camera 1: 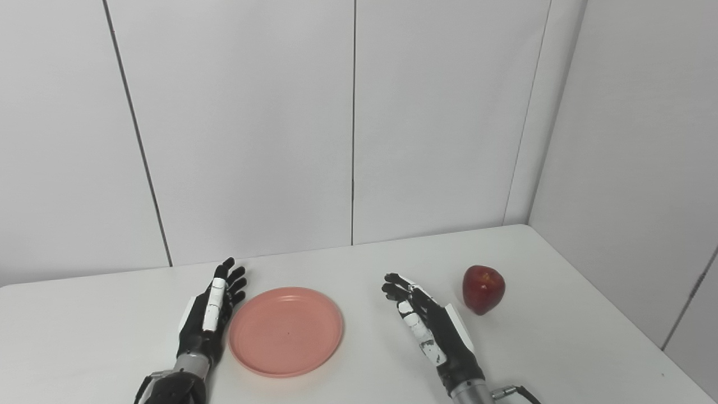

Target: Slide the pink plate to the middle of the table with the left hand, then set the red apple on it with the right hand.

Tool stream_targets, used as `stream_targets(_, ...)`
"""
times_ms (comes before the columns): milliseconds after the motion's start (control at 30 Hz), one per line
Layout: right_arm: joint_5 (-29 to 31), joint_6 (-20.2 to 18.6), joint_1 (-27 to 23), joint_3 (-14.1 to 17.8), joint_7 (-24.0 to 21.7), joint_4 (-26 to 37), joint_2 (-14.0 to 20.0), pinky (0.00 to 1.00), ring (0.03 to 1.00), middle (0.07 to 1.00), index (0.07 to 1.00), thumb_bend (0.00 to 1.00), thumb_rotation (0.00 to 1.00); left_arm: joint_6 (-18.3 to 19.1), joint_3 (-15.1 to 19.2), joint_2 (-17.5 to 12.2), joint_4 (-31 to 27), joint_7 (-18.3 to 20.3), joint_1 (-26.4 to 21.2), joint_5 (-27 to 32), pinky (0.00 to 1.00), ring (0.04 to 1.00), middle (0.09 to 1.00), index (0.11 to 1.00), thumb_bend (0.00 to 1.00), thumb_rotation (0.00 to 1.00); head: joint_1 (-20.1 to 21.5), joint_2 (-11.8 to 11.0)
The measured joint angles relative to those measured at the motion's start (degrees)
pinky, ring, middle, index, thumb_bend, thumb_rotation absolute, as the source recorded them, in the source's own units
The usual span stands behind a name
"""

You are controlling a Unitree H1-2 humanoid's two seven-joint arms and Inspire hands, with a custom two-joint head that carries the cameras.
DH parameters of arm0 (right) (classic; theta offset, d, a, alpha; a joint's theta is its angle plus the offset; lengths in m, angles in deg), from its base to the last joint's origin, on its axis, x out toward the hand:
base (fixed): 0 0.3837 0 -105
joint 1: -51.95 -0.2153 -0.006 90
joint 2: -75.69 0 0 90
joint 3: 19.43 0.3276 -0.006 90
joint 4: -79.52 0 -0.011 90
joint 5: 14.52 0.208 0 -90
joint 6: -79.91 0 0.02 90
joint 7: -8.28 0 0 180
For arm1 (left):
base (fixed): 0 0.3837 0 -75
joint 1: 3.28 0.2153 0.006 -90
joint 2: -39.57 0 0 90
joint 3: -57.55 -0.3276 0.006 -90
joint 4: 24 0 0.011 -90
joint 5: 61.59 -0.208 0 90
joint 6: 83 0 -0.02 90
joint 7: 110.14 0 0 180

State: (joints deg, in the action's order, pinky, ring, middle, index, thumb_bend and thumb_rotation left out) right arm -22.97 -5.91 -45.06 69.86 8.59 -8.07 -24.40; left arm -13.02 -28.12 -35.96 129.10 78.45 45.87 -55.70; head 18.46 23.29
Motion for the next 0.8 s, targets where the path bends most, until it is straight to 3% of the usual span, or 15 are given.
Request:
stream_targets(400, -5.32, 1.56, -3.09, 0.58, 1.3, 0.09, 2.68, 0.8, 0.798, 0.789, 0.8, 0.81, 1.0, -0.07, 0.16, -0.01, 0.05, 0.0, -0.03, 0.01, 0.92, 0.912, 0.906, 0.938, 0.77, 0.94, 0.35, -0.09)
stream_targets(533, -7.73, 1.54, -4.46, 1.34, 2.13, 0.08, 4.08, 0.76, 0.782, 0.777, 0.775, 0.88, 1.0, -0.07, 0.14, -0.03, 0.08, 0.0, -0.04, 0.0, 0.92, 0.909, 0.906, 0.938, 0.77, 0.94, 0.18, -0.26)
stream_targets(800, -12.67, 1.54, -7.05, 1.85, 3.29, -0.29, 6.82, 0.7, 0.753, 0.755, 0.745, 0.91, 0.98, -0.08, 0.31, -0.17, 0.34, 0.57, -0.18, 0.4, 0.93, 0.924, 0.92, 0.95, 0.77, 0.93, 0.09, -0.26)
